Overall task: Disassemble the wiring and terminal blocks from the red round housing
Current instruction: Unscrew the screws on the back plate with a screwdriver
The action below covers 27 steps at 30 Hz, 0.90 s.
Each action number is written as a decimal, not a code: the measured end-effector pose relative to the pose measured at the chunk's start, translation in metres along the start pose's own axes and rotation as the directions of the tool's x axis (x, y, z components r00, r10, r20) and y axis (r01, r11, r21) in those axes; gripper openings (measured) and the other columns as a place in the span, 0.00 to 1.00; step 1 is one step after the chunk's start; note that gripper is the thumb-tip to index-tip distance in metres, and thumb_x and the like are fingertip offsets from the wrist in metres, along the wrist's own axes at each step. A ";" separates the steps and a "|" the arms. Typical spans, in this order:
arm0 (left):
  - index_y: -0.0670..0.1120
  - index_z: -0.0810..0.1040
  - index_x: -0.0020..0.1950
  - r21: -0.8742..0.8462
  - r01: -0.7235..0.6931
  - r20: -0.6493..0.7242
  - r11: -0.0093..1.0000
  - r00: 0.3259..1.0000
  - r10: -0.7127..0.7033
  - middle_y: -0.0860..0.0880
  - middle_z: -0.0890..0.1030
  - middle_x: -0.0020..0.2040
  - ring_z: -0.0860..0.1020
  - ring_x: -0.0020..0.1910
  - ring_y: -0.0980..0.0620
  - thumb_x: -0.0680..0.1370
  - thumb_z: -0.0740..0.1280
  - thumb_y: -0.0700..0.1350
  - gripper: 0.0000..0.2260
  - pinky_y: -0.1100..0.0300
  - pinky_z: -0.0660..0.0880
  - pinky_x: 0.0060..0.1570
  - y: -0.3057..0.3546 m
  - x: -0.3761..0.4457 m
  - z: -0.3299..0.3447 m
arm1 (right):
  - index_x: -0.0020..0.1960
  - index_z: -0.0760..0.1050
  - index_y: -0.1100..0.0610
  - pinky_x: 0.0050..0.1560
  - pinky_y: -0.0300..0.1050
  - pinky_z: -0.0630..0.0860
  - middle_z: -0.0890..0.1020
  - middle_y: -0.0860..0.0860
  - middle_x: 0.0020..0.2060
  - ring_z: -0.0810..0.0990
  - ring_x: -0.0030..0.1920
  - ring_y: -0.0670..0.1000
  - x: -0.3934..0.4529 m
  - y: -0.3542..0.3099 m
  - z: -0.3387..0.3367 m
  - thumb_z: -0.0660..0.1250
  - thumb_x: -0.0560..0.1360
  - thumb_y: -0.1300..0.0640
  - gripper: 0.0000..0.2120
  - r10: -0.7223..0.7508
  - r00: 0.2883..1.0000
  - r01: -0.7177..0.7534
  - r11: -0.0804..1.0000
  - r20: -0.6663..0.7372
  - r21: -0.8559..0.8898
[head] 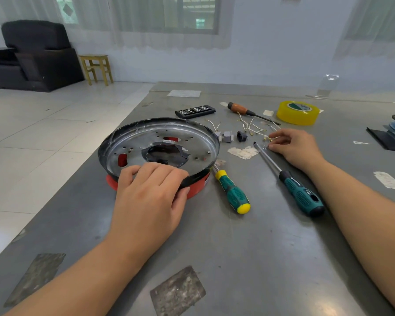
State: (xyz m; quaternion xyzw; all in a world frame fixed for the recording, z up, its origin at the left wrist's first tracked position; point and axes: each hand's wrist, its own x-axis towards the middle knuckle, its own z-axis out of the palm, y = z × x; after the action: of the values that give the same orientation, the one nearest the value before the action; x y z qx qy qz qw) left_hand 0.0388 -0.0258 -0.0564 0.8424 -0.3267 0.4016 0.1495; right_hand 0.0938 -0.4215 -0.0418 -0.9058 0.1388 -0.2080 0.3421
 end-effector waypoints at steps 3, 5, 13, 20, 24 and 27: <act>0.49 0.83 0.54 0.000 -0.004 0.000 1.000 1.000 0.004 0.54 0.84 0.50 0.81 0.53 0.47 0.78 0.70 0.48 0.07 0.48 0.68 0.56 -0.001 -0.001 0.000 | 0.55 0.81 0.46 0.54 0.41 0.77 0.86 0.44 0.45 0.83 0.46 0.43 -0.002 0.001 0.001 0.76 0.74 0.58 0.13 0.002 1.000 -0.001 1.000 0.018 -0.017; 0.49 0.83 0.54 0.000 -0.011 -0.003 1.000 1.000 0.011 0.54 0.84 0.50 0.81 0.52 0.47 0.78 0.70 0.48 0.07 0.48 0.69 0.55 -0.001 0.000 0.000 | 0.54 0.82 0.48 0.51 0.43 0.75 0.84 0.45 0.44 0.82 0.46 0.46 -0.003 0.001 0.001 0.76 0.74 0.53 0.09 0.015 1.000 -0.016 0.995 -0.012 -0.099; 0.50 0.82 0.54 0.003 -0.015 -0.005 1.000 1.000 0.015 0.54 0.84 0.50 0.81 0.52 0.47 0.79 0.70 0.49 0.06 0.47 0.69 0.55 -0.002 0.000 0.001 | 0.46 0.84 0.48 0.43 0.41 0.70 0.80 0.44 0.36 0.77 0.40 0.43 -0.001 -0.005 0.004 0.73 0.76 0.52 0.02 0.040 0.999 -0.042 0.985 -0.013 -0.168; 0.49 0.83 0.54 0.005 -0.022 -0.004 1.000 1.000 0.022 0.53 0.84 0.50 0.81 0.52 0.47 0.79 0.69 0.49 0.07 0.48 0.68 0.56 -0.002 0.000 0.002 | 0.48 0.85 0.47 0.38 0.39 0.69 0.81 0.45 0.37 0.77 0.39 0.43 0.001 -0.003 0.004 0.74 0.76 0.52 0.02 0.030 1.000 -0.031 0.987 -0.004 -0.158; 0.50 0.83 0.55 -0.004 -0.031 0.002 1.000 1.000 0.031 0.53 0.84 0.51 0.81 0.53 0.47 0.78 0.70 0.49 0.07 0.47 0.69 0.55 -0.005 0.000 0.002 | 0.54 0.84 0.47 0.50 0.43 0.72 0.83 0.47 0.45 0.79 0.47 0.48 -0.006 -0.007 -0.003 0.71 0.78 0.53 0.06 0.068 0.997 -0.071 0.994 -0.035 -0.079; 0.50 0.82 0.55 -0.011 -0.029 0.008 1.000 1.000 0.029 0.53 0.84 0.51 0.81 0.53 0.47 0.77 0.71 0.49 0.08 0.47 0.69 0.56 -0.007 0.000 0.001 | 0.53 0.84 0.47 0.53 0.47 0.77 0.84 0.47 0.48 0.81 0.51 0.50 -0.015 -0.029 -0.014 0.70 0.79 0.54 0.06 0.051 0.991 -0.046 0.998 -0.121 0.038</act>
State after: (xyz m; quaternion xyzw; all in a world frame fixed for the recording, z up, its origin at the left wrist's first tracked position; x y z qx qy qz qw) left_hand 0.0438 -0.0214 -0.0569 0.8384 -0.3415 0.3985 0.1470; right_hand 0.0776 -0.4024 -0.0165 -0.8816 0.1776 -0.2569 0.3539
